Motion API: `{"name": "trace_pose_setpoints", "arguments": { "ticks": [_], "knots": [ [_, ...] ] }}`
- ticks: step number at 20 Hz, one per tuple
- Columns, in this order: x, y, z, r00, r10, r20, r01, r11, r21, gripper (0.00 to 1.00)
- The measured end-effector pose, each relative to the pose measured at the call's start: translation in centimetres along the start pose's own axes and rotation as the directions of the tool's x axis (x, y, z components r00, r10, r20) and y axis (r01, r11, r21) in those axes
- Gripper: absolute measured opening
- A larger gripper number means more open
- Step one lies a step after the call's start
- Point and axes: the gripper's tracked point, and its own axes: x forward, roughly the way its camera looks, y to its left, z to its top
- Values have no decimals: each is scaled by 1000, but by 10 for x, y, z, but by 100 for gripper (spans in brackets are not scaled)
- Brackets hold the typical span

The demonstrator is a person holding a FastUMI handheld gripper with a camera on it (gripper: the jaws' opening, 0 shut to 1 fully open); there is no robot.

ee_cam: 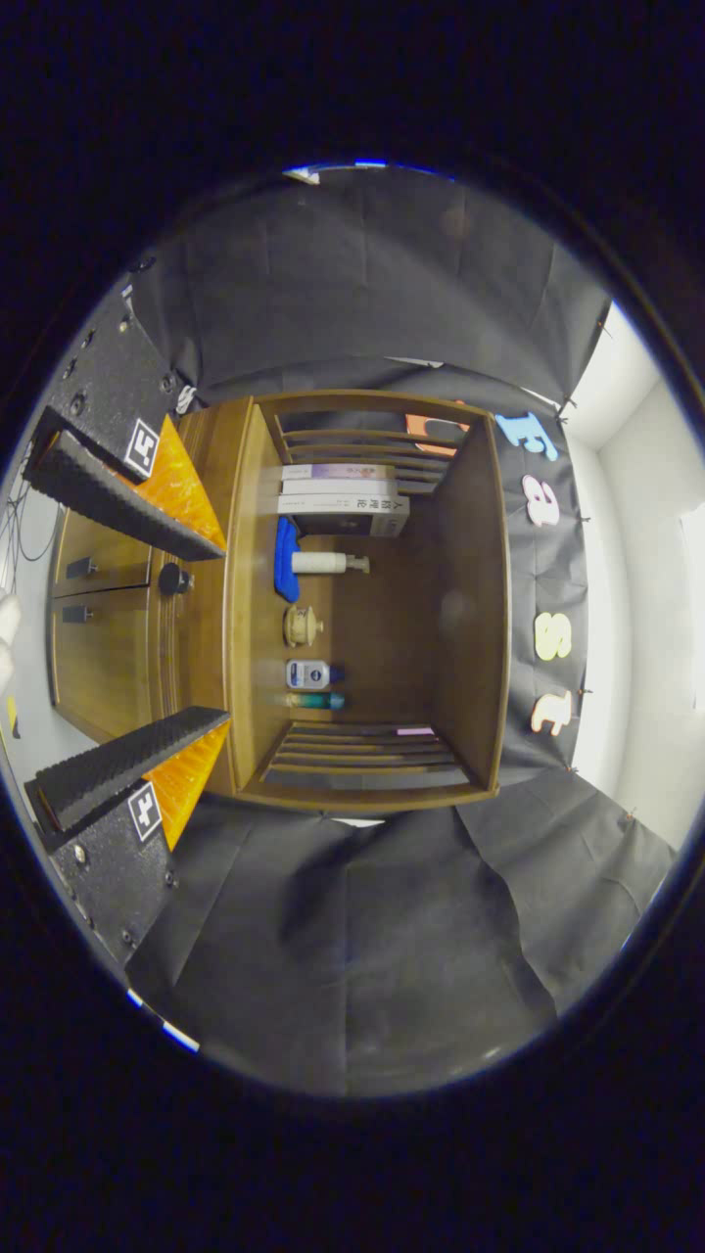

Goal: Pull open the drawer, take out the items inside it, and place them on the countertop above the cabinet.

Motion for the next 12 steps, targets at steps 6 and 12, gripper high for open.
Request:
{"name": "trace_pose_setpoints", "arguments": {
  "ticks": [6,12],
  "knots": [
    [70,28,-28,999,31,-30,-32,999,-20,98],
    [130,46,-91,990,26,-138,-30,999,-31,98]
  ]
}}
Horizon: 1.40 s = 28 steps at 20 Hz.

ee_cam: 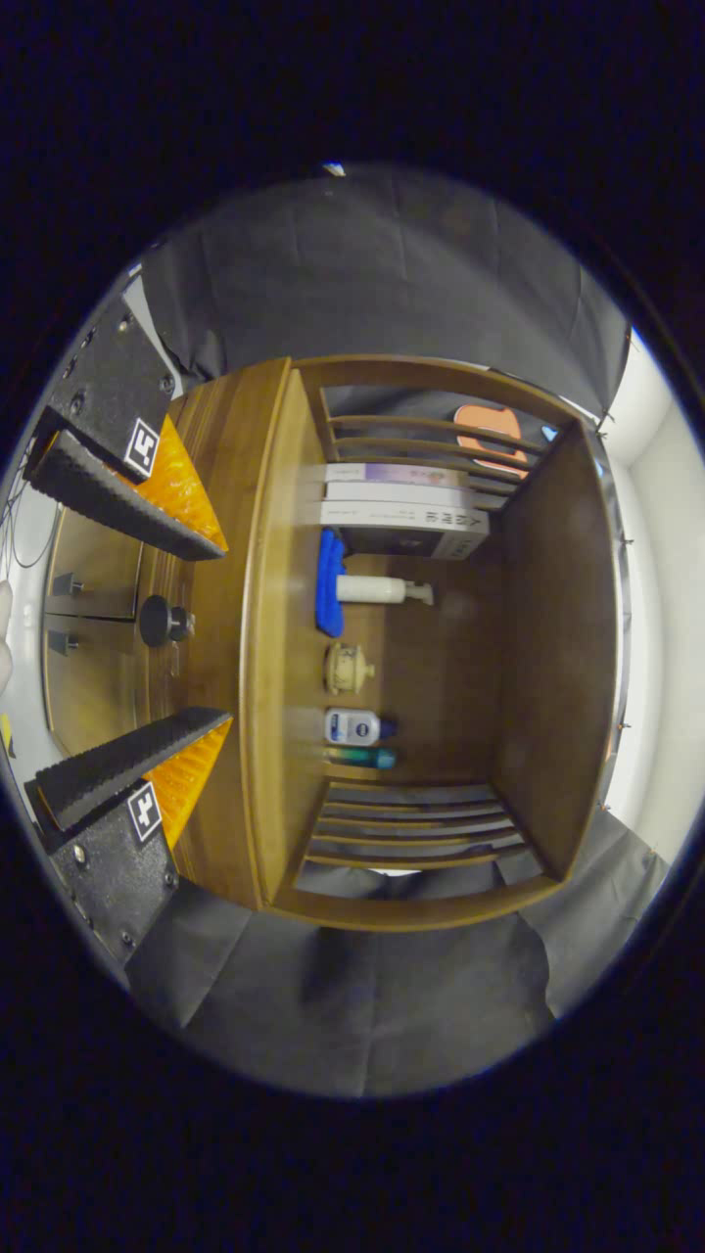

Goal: Pull open the drawer, take out the items inside it, and place them on the countertop above the cabinet.

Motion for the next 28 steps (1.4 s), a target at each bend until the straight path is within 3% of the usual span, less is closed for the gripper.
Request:
{"name": "trace_pose_setpoints", "arguments": {
  "ticks": [5,17,28],
  "knots": [
    [39,-5,-34,998,-30,-62,29,999,-15,98],
    [58,-1,-53,993,-24,-116,26,1000,8,41],
    [33,-2,-57,990,0,-143,2,1000,15,34]
  ]
}}
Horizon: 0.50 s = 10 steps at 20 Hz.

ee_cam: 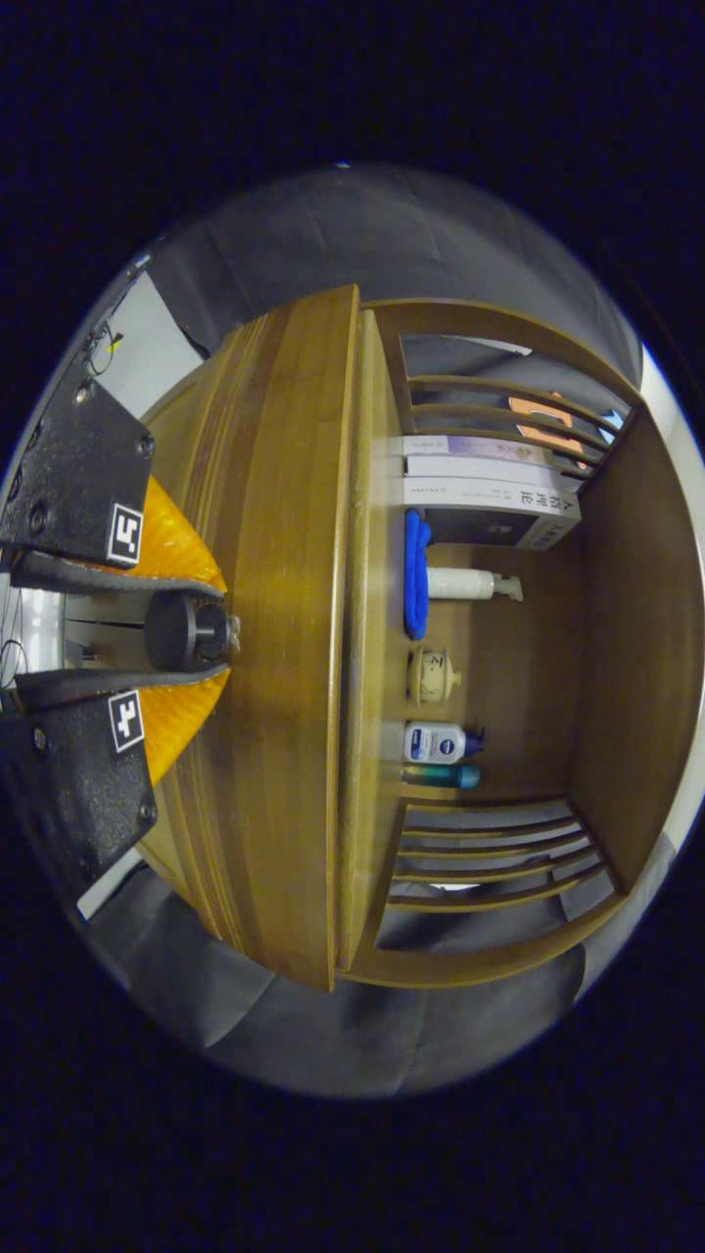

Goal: Pull open the drawer, take out the items inside it, and place them on the countertop above the cabinet.

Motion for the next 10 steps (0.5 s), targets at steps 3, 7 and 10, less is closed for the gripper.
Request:
{"name": "trace_pose_setpoints", "arguments": {
  "ticks": [3,7,10],
  "knots": [
    [-13,1,-4,1000,1,4,-1,1000,-17,34],
    [-45,0,-15,1000,4,14,-4,1000,-24,34],
    [-65,0,-21,1000,10,13,-10,1000,-19,34]
  ]
}}
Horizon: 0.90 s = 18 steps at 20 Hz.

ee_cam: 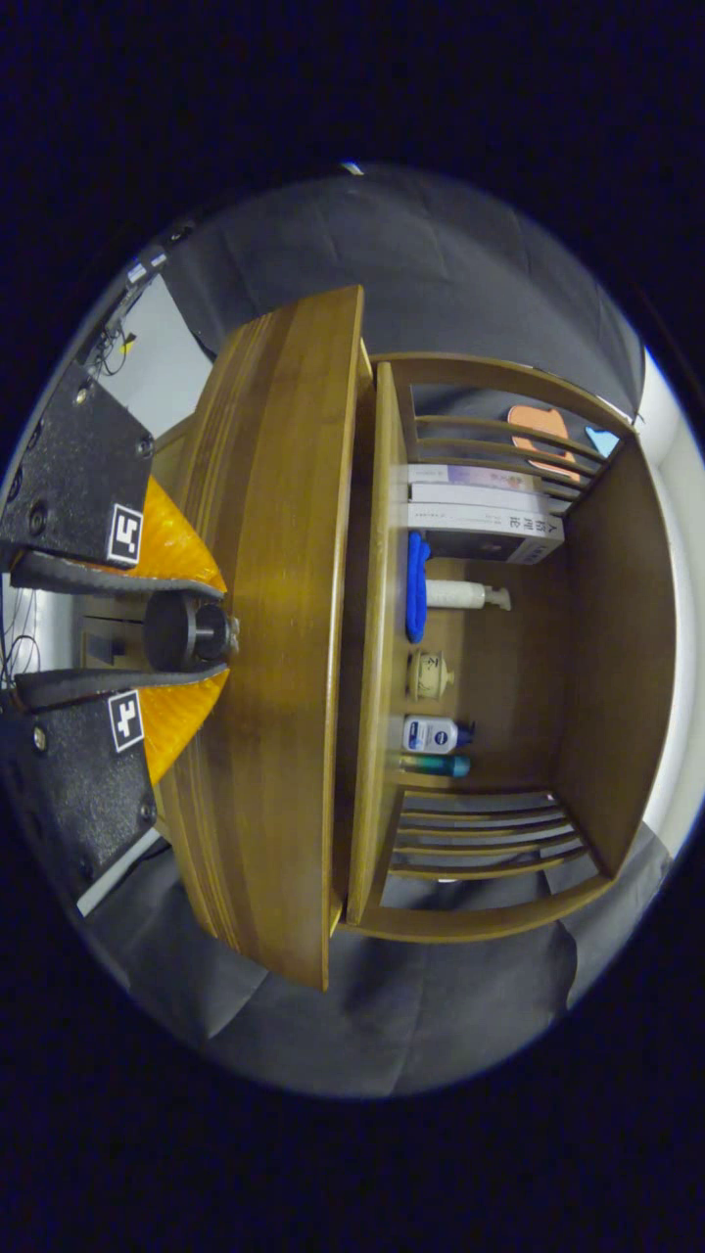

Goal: Pull open the drawer, take out the items inside it, and place them on the countertop above the cabinet.

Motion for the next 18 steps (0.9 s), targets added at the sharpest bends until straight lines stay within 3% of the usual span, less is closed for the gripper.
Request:
{"name": "trace_pose_setpoints", "arguments": {
  "ticks": [18],
  "knots": [
    [-91,3,-41,999,38,-21,-37,999,30,33]
  ]
}}
